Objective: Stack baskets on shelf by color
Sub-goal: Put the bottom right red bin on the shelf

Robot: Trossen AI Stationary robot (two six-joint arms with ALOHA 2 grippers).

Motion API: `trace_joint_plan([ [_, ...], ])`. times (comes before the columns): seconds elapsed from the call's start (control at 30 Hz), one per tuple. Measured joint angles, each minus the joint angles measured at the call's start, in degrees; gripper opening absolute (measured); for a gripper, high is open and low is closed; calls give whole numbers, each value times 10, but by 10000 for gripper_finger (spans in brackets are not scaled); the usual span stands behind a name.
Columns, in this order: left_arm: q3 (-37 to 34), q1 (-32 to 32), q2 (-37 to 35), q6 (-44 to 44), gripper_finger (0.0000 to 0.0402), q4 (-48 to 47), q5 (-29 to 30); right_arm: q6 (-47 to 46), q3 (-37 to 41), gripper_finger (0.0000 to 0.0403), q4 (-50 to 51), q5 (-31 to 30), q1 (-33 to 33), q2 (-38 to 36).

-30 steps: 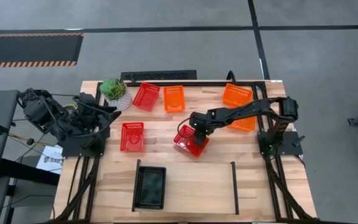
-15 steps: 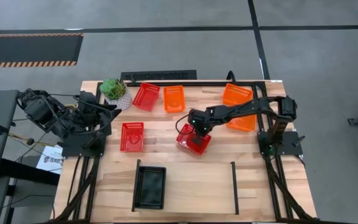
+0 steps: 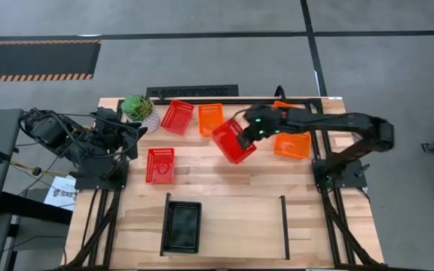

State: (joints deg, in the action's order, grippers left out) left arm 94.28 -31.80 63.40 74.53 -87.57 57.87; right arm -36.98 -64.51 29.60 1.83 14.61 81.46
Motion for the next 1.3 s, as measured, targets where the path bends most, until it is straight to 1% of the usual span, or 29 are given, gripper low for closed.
trace_joint_plan([
  [0.07,0,5,0,7,138,0,1,-64,0,4,-1,-5,-19,-40],
  [0.17,0,14,0,25,138,0,1,-153,-1,6,0,-32,-74,-95],
  [0.27,0,22,0,39,138,1,8,-221,-1,6,0,-91,-154,-139],
  [0.37,0,29,0,55,138,1,21,-285,-16,4,2,-152,-246,-166],
  [0.47,0,38,0,65,138,4,27,-323,-57,5,0,-231,-338,-168],
  [0.57,0,45,0,55,138,13,28,-333,-114,5,1,-301,-405,-148],
  [0.67,0,46,0,35,138,16,28,-340,-170,3,45,-358,-445,-116],
  [0.77,0,46,0,32,138,16,28,-386,-220,6,118,-397,-464,-76],
  [0.9,0,45,0,37,138,17,20,-472,-268,9,206,-408,-471,-13],
  [0.97,0,45,0,27,138,16,19,-510,-283,6,228,-406,-471,20],
  [1.13,0,45,0,20,138,16,4,-588,-311,7,261,-374,-474,89],
  [1.3,0,45,0,3,138,16,-2,-672,-340,13,303,-344,-495,143],
])
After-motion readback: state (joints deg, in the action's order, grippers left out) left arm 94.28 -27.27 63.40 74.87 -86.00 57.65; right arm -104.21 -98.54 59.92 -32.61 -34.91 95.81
